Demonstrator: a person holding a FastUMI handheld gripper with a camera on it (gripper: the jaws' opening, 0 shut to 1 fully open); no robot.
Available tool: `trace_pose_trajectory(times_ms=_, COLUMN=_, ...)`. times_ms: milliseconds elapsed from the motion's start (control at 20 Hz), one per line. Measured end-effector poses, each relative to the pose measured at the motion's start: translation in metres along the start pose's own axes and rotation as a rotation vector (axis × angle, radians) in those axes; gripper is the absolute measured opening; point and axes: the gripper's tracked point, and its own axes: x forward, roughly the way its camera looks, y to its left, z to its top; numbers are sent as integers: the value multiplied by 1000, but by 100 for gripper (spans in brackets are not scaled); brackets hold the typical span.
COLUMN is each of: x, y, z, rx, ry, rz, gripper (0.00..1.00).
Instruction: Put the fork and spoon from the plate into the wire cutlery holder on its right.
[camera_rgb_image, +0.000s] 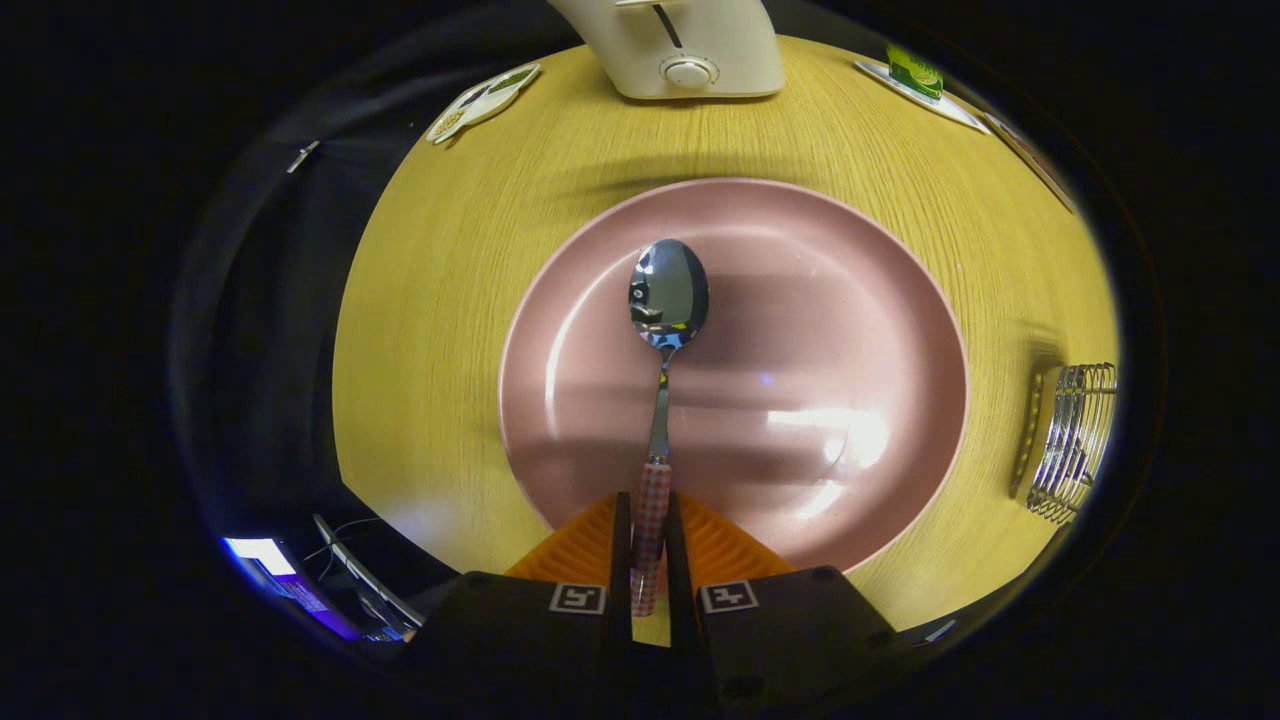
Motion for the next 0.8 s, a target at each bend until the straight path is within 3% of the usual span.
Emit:
trace_pose_trajectory(times_ms=150, x=-2, y=-11, z=-1, rx=1, ry=-1, rz=-5, gripper=15)
trace_pose_trajectory(times_ms=350, x=-21, y=-13, z=-5, rx=9, ry=-13, rz=77, gripper=11)
trace_pose_trajectory(times_ms=550, x=-81, y=-21, z=-12, rx=-55, ry=-84, rz=129, gripper=11)
trace_pose_trajectory(times_ms=800, x=-158, y=-58, z=-27, rx=-123, ry=-148, rz=98, gripper=10)
